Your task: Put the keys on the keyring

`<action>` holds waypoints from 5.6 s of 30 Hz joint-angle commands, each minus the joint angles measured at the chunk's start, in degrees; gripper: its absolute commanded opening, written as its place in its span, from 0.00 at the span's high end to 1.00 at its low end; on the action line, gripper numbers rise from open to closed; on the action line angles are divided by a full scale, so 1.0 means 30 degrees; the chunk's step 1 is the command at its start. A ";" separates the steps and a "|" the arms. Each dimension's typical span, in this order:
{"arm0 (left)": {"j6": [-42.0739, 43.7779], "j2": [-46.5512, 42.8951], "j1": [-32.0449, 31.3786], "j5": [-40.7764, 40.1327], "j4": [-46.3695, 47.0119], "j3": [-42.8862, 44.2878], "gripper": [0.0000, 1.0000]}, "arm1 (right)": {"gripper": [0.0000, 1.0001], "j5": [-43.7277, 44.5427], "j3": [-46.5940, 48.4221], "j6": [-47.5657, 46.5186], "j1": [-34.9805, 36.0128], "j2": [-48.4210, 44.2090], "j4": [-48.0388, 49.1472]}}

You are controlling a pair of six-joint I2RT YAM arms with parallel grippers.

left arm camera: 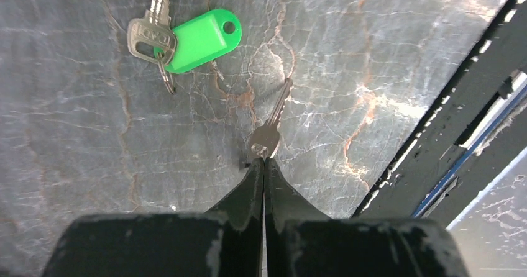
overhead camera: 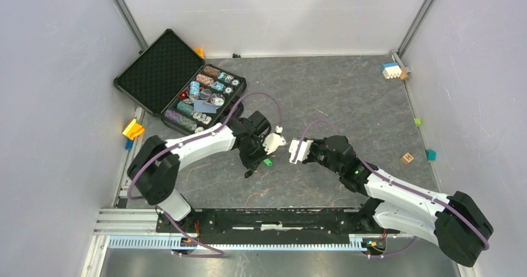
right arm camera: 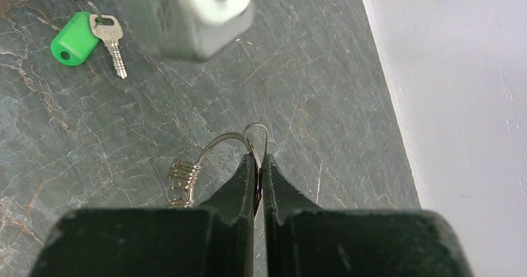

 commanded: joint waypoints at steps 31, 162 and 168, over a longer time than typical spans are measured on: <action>0.4183 -0.9330 0.0036 0.4959 1.0584 -0.4846 0.98 | 1.00 -0.5247 0.2139 0.2890 -0.1090 -0.0365 -0.1114; 0.1447 -0.6028 -0.3505 -0.3554 2.5364 -0.8188 0.98 | 1.00 -1.0986 0.3786 0.9502 -0.4083 0.3326 -0.0492; 0.1640 -0.5845 -0.3593 -0.3968 2.5476 -0.8158 0.98 | 1.00 -1.1108 0.3760 0.9504 -0.4095 0.3271 -0.0507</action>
